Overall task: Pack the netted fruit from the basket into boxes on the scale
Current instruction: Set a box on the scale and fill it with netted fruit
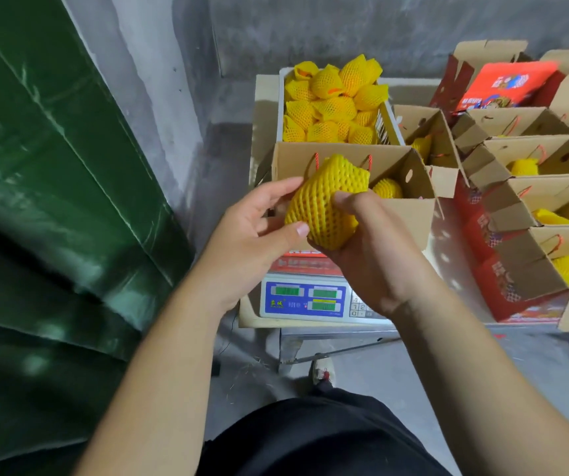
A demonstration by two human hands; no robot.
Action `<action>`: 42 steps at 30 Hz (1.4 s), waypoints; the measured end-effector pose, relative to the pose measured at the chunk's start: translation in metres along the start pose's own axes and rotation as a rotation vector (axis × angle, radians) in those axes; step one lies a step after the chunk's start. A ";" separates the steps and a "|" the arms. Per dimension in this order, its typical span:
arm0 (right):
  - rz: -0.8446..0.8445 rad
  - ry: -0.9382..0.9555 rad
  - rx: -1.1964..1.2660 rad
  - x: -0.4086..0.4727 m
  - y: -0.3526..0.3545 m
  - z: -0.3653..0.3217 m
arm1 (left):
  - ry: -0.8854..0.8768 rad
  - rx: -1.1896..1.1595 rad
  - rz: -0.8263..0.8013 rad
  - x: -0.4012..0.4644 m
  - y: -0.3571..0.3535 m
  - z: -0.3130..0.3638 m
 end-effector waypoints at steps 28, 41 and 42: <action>0.053 0.133 -0.167 -0.005 0.034 -0.004 | 0.020 -0.008 -0.049 0.010 -0.013 -0.013; 0.174 0.313 -0.376 0.036 0.073 -0.049 | 0.039 0.162 -0.048 0.038 -0.011 -0.012; 0.234 0.397 -0.492 0.038 0.085 -0.068 | 0.035 0.163 -0.016 0.040 -0.007 -0.012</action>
Point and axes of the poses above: each hand's wrist, its own x-axis towards the middle knuckle, its own y-axis out of the back of the hand, z = x × y, the point moved 10 cm from there along x, towards the middle knuckle, and after that the axes turned 5 degrees about y, right-handed, at the moved point
